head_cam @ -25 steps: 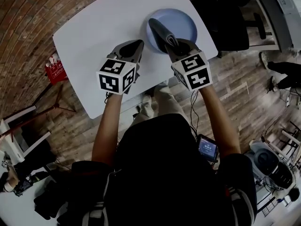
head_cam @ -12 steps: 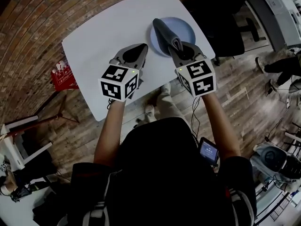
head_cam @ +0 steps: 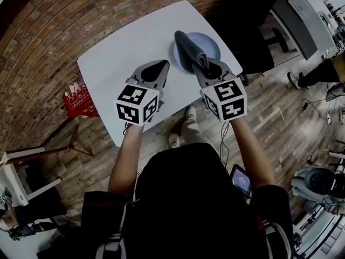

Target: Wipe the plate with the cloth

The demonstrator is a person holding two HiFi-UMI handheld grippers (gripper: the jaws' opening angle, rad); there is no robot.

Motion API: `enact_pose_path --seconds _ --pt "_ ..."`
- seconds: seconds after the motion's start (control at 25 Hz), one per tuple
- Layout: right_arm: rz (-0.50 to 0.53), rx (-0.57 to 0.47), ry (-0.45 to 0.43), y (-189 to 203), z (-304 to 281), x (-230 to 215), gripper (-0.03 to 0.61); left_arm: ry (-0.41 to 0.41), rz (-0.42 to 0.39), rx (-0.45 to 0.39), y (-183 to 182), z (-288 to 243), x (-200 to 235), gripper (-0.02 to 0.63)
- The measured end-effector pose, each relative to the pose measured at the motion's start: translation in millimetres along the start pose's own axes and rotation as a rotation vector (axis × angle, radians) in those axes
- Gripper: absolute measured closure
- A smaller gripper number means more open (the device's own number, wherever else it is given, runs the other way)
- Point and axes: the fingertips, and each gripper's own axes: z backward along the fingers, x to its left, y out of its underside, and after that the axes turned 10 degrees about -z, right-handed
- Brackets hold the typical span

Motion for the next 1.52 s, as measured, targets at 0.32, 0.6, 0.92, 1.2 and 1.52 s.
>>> enact_pose_path --seconds 0.32,0.6,0.92,1.2,1.52 --pt "0.035 -0.068 0.036 -16 27 26 0.526 0.027 0.001 -0.052 -13 28 -9 0.594" --pt "0.016 -0.097 0.051 -22 41 26 0.526 0.017 0.015 -0.085 -22 39 -10 0.594" --pt "0.007 -0.155 0.029 -36 60 22 0.526 -0.013 -0.015 -0.099 -43 45 -23 0.595" --pt "0.001 -0.172 0.022 -39 95 15 0.526 -0.03 -0.023 -0.117 -64 53 -53 0.595" --pt "-0.021 -0.205 0.023 -37 130 13 0.526 -0.05 -0.015 -0.145 -72 69 -87 0.594"
